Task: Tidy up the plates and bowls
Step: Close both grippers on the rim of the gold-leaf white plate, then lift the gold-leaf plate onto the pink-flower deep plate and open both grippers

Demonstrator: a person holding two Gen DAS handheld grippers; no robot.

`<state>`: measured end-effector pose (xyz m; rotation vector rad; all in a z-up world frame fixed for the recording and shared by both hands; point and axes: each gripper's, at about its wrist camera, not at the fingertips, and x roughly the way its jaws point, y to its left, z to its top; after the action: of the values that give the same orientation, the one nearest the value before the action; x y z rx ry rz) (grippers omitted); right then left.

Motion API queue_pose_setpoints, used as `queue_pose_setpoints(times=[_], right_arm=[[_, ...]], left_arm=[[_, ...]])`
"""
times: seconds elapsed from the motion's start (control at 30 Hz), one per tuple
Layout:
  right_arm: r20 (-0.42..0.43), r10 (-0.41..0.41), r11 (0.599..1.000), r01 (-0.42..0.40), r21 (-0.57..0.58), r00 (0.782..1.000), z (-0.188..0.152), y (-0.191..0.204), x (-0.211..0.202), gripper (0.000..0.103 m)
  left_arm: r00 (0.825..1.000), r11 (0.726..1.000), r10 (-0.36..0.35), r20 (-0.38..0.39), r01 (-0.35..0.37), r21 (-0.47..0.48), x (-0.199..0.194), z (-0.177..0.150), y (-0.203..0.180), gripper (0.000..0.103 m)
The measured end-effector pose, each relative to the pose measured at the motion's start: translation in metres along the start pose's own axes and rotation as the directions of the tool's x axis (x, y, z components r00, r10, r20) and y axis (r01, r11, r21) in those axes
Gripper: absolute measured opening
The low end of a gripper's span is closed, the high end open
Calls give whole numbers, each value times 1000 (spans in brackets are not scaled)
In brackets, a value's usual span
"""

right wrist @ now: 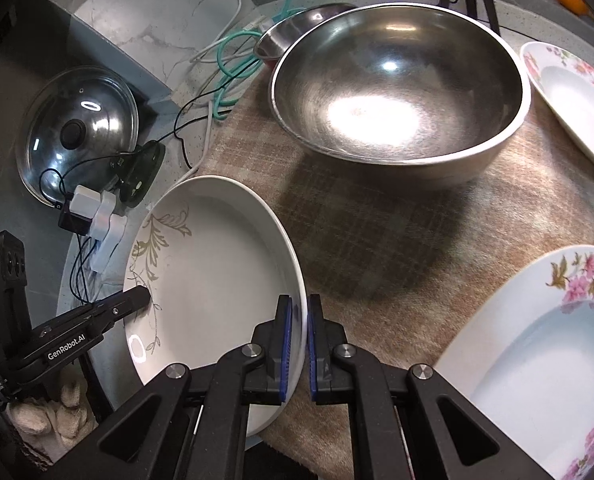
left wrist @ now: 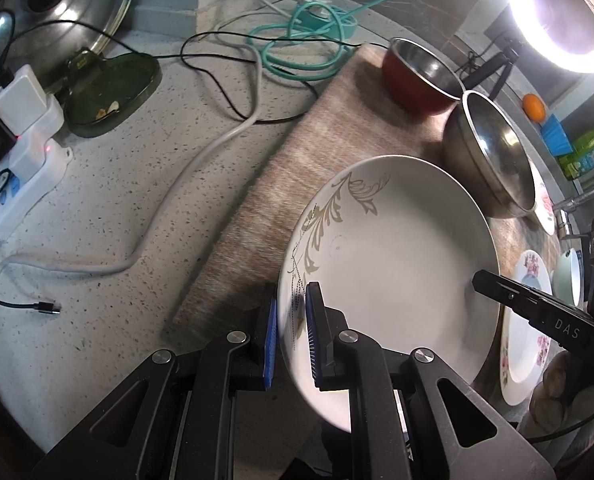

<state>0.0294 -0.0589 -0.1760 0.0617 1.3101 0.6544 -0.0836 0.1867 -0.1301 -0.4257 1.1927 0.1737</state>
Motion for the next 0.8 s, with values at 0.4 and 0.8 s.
queue_pose_setpoints(times=[0.4,0.8], right_arm=[[45,-17,998,14,65,999,-26,-30,-44,7],[99,-74,984,56,172,992,-54,-83,-88,7]], left_arm=[[999,996,-38,5,38,79,-10,-9,-50,12],[995,976,-92,-26,96,196,0,-15,-113,12]])
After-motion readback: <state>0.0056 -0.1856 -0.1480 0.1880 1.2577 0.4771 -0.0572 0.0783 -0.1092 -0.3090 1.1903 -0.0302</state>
